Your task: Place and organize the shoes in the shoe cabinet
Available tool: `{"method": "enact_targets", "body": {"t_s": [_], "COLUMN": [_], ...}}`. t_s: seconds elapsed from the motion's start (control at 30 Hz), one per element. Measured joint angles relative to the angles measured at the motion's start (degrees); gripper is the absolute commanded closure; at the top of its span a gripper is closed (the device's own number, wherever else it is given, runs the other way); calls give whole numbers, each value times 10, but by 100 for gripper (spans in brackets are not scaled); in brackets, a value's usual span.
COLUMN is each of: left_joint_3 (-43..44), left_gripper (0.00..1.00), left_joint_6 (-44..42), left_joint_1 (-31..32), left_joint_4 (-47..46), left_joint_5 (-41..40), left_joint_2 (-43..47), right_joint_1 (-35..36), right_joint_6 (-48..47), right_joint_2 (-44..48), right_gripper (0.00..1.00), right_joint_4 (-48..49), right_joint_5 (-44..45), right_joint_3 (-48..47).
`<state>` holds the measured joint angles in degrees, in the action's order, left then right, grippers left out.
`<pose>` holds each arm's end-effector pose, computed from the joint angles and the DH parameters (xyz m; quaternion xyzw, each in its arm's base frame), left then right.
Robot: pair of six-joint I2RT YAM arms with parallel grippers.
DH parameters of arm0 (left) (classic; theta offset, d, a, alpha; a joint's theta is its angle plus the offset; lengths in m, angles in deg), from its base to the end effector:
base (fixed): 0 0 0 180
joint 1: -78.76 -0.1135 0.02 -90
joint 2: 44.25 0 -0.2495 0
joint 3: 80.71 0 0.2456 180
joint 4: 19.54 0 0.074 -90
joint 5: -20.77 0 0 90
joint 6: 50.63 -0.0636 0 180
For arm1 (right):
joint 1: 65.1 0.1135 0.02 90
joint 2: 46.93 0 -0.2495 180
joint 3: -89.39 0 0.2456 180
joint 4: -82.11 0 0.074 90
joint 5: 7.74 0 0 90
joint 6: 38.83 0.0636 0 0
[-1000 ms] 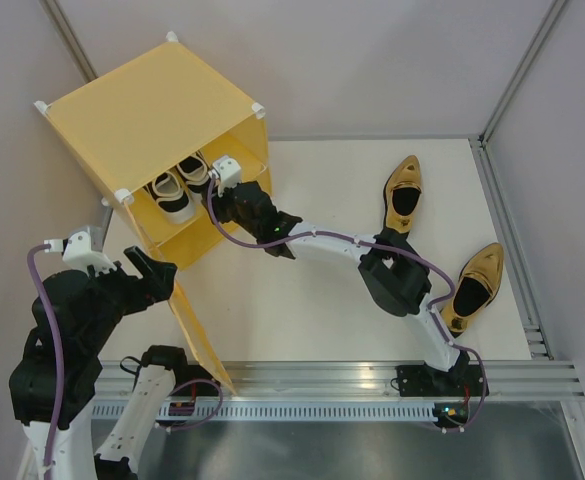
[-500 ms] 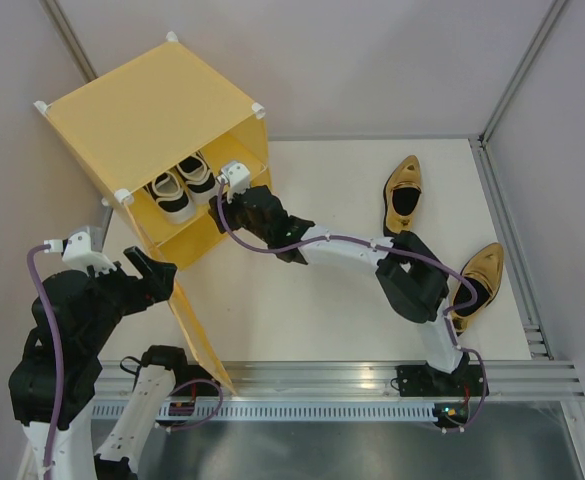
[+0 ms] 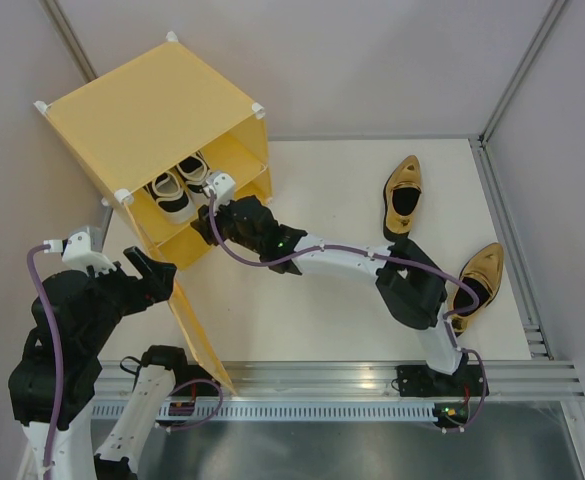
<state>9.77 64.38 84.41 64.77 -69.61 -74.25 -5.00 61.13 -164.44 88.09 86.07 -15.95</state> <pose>0.0506 -0.0046 0.3964 -0.1427 0.8256 -0.1416 0.5272 0.2589 0.4417 0.2682 -0.2951 0.6832 0.3629 0.5608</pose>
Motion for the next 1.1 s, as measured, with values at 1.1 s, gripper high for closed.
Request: {"method": "enact_targets", "body": {"t_s": [1.1], "left_joint_3": [0], "left_gripper": [9], "left_joint_6": [0], "left_joint_1": [0], "left_joint_4": [0], "left_joint_5": [0], "left_joint_2": [0], "right_joint_1": [4], "right_joint_6": [-19], "right_joint_2": [-146], "right_gripper": [59], "right_joint_4": [-26], "right_joint_5": [-7], "right_joint_3": [-177]}}
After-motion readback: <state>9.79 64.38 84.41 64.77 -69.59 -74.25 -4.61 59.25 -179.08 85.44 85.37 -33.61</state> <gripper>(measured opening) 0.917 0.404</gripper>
